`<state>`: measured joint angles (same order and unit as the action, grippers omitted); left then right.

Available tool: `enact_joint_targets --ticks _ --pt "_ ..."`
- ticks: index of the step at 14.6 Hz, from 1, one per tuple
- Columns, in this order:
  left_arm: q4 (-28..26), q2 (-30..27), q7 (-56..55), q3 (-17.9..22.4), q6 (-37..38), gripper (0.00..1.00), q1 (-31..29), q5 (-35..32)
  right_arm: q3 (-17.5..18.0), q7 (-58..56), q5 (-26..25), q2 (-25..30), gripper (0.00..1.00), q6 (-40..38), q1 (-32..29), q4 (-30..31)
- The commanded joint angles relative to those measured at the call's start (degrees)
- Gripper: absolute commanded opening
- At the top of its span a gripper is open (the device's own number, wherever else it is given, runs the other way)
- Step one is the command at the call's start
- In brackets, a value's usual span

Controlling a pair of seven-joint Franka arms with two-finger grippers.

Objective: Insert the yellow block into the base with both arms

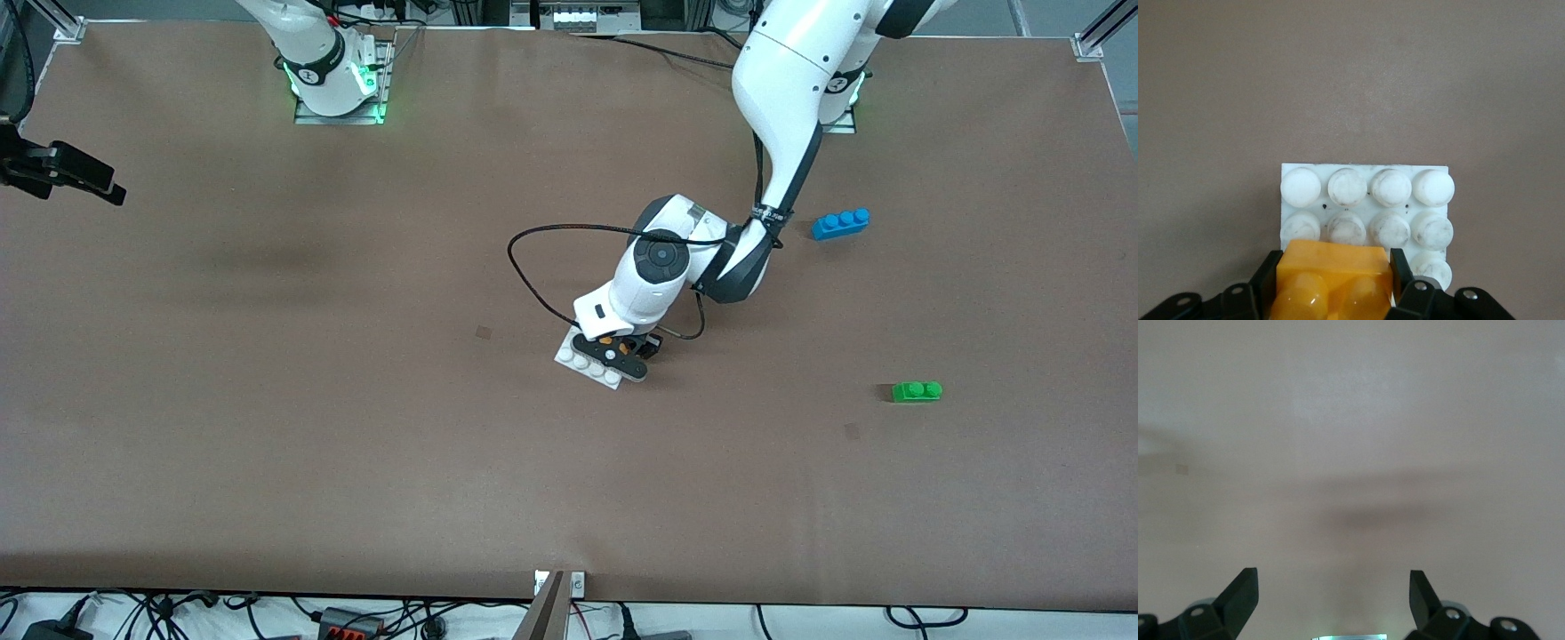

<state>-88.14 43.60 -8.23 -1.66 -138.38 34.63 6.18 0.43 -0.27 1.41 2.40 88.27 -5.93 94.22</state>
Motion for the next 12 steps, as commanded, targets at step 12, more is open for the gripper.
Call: enact_joint_targets --ticks 12 --pt "-1.24 0.69 0.05 1.66 -0.57 0.39 2.1 2.16 0.19 -0.17 -0.09 1.02 1.0 -0.02 -0.58 0.96"
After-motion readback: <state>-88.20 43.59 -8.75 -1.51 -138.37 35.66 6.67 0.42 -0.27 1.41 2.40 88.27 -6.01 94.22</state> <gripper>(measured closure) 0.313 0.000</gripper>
